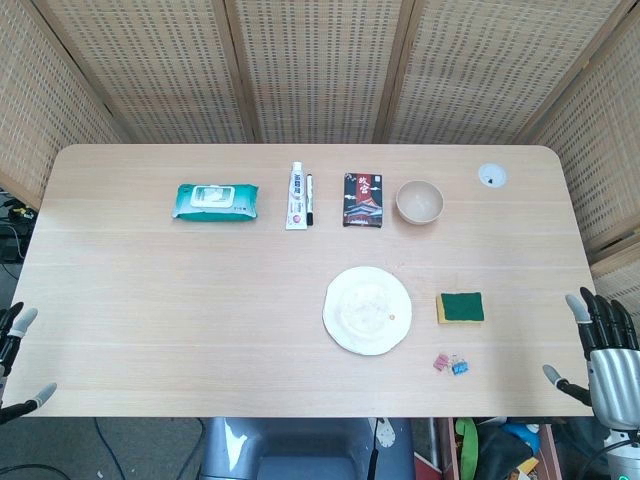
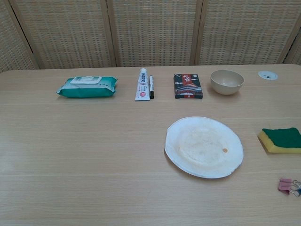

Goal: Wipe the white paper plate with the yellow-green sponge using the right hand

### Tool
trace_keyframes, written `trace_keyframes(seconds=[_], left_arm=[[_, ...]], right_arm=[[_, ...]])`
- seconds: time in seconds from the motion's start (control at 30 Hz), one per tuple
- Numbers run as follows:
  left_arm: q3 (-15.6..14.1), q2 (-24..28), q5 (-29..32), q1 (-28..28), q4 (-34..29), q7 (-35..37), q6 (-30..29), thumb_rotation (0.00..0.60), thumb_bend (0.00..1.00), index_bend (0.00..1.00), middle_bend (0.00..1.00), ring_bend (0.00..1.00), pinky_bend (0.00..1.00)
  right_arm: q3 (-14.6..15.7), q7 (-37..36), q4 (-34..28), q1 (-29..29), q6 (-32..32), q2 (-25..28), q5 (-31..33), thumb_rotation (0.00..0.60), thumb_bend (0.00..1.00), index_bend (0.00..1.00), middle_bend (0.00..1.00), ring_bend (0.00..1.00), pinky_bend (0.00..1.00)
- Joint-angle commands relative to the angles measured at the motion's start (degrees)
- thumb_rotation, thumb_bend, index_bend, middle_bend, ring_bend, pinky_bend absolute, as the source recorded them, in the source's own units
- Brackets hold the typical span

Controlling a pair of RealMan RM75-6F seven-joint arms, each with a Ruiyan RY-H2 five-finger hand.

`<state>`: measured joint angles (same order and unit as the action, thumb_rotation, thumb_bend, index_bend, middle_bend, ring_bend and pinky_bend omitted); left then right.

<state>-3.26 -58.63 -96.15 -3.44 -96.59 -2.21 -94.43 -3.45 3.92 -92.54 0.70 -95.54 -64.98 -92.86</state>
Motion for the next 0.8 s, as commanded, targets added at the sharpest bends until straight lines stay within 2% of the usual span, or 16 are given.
trace_keyframes(seconds=[0.03,0.2,0.33,0.47,0.6,0.7,0.8], left_arm=[[0.02,0.02,-0.04,-0.03,0.02,0.14,-0.1,0.6,0.0,0.0,0.0,0.0,0.0],[0.11,0.08,-0.16,-0.02,-0.03,0.4,-0.25,0.6,0.0,0.0,0.0,0.0,0.0],[0.4,-0.09,0.35,0.29,-0.13,0.06,0.34,0.6,0.0,0.0,0.0,0.0,0.0],[0.44,0.16,0.69,1.05,-0.77,-0.49,1.93,0.6,0.0,0.0,0.0,0.0,0.0],[0.98,0.13,1.94,1.6,-1.28,-1.33,3.07,0.6,0.0,0.0,0.0,0.0,0.0],[1.59,-0.06,3.66,2.15,-1.82,-2.4,4.39,0.6,0.0,0.0,0.0,0.0,0.0],[2.12,-0.09,5.59,2.66,-2.6,-3.43,5.83,0.6,0.0,0.0,0.0,0.0,0.0]], right_arm=[[0.16,-0.16,-0.01,0.06,-0.03,0.1,-0.21,0.6,0.0,0.0,0.0,0.0,0.0],[0.65,-0.65,0.16,-0.12,0.95,0.34,-0.33,0.6,0.0,0.0,0.0,0.0,0.0],[0.98,-1.76,0.13,-1.69,4.21,0.52,-0.24,0.6,0.0,0.0,0.0,0.0,0.0],[-0.32,1.73,3.04,-6.83,11.25,-0.58,-0.41,0.6,0.0,0.0,0.0,0.0,0.0],[-1.45,4.72,7.09,-12.71,20.31,-3.17,0.75,0.6,0.01,0.0,0.06,0.0,0.01],[-2.22,4.42,11.5,-16.82,26.68,-6.22,2.33,0.6,0.07,0.05,0.13,0.02,0.08],[-2.7,0.97,17.27,-20.22,31.59,-10.37,3.75,0.6,0.11,0.1,0.17,0.06,0.13]])
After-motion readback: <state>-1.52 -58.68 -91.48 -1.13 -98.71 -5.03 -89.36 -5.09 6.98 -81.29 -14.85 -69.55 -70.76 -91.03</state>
